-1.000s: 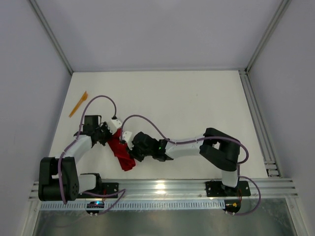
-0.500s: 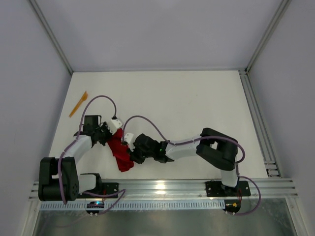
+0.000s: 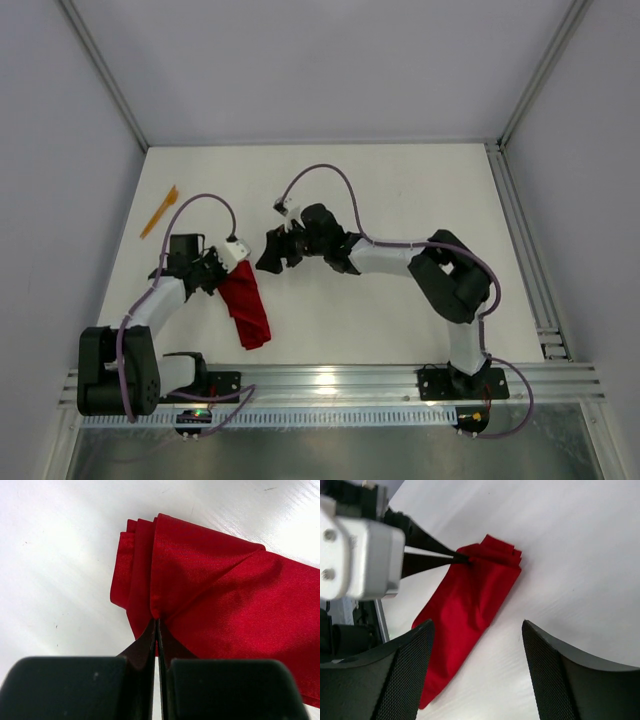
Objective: Fold the napkin into a case and place the utensils inside
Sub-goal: Turn over the smaller rectangle-folded napkin.
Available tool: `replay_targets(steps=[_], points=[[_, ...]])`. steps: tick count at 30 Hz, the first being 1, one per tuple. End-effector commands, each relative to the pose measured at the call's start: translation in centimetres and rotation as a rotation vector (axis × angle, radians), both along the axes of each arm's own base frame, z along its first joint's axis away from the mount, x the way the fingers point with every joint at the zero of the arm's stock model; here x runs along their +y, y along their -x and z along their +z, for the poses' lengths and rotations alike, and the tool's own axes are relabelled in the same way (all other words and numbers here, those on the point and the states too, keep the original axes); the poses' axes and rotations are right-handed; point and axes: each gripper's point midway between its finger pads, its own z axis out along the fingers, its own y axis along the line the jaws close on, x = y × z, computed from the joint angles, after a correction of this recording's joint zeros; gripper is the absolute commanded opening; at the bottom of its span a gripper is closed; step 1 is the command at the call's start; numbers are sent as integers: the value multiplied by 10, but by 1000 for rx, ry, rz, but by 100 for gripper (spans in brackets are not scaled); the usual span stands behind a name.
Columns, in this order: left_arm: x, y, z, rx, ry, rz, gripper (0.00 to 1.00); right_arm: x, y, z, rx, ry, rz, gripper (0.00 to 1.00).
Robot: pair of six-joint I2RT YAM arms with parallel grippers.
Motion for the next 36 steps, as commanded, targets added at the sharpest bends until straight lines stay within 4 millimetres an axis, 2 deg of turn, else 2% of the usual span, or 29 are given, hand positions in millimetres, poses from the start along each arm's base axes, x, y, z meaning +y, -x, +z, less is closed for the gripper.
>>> replay_targets(steps=[1, 2, 5, 6, 7, 9, 12, 16, 20, 26, 30, 31, 36], points=[[-3, -8, 9, -58, 13, -16, 0, 18, -5, -8, 183, -106, 4, 75], [-3, -8, 9, -57, 13, -14, 0, 21, -6, -24, 233, -91, -10, 75], [-2, -6, 7, -50, 10, -19, 0, 35, -11, -28, 313, -129, -30, 75], [-2, -5, 6, -45, 8, -21, 0, 37, -12, -41, 346, -116, -41, 75], [-1, -4, 5, -42, 3, -19, 0, 41, -13, -41, 358, -124, -41, 75], [-1, -3, 4, -44, -1, -21, 0, 46, -14, -51, 407, -125, -55, 75], [-2, -4, 5, -47, 4, -25, 0, 53, -5, -57, 458, -129, -34, 74], [-2, -4, 4, -47, 3, -23, 0, 59, 6, -79, 514, -95, -31, 71], [-1, -4, 4, -48, 1, -19, 0, 61, 13, -92, 552, -78, -36, 68], [0, -4, 2, -49, 2, -15, 0, 75, 19, -101, 590, -94, -29, 65], [1, -4, 1, -48, -1, -14, 0, 79, 18, -101, 611, -122, -42, 53], [1, -4, 1, -52, -2, -14, 0, 79, 18, -100, 612, -124, -41, 44], [3, -5, 2, -54, -1, -8, 0, 81, 14, -94, 602, -134, -43, 32]])
